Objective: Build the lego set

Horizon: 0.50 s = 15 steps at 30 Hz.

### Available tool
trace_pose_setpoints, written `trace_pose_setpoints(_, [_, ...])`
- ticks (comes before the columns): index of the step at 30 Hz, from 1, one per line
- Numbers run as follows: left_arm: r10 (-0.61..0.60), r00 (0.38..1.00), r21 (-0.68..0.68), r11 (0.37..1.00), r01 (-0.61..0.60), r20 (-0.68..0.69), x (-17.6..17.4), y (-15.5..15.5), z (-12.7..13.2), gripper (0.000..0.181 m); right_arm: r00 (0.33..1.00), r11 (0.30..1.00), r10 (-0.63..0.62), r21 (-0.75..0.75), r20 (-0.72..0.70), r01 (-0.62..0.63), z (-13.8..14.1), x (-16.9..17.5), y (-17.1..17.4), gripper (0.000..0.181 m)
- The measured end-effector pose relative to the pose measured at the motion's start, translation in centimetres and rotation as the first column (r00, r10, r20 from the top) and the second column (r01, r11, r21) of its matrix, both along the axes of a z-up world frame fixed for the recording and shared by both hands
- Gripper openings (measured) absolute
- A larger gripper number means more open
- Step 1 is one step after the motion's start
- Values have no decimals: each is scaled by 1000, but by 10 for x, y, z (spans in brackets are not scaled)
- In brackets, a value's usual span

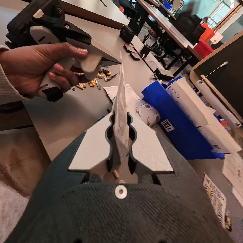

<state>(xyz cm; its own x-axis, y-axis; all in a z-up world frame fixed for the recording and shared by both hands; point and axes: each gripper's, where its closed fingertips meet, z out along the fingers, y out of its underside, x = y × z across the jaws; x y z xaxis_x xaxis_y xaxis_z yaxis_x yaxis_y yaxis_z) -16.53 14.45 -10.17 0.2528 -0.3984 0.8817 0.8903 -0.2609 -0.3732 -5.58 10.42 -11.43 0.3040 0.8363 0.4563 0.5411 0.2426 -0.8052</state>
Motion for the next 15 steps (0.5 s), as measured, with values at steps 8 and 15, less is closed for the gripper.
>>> trace_pose_setpoints(8, [-80, 995, 158, 985, 70, 58, 25, -14, 33, 0, 995, 974, 55, -215, -89, -73, 30, 4, -12, 32])
trace_pose_setpoints(15, [-118, 992, 212, 972, 105, 48, 38, -20, 44, 0, 999, 985, -21, -170, -43, 13, 38, 18, 11, 28])
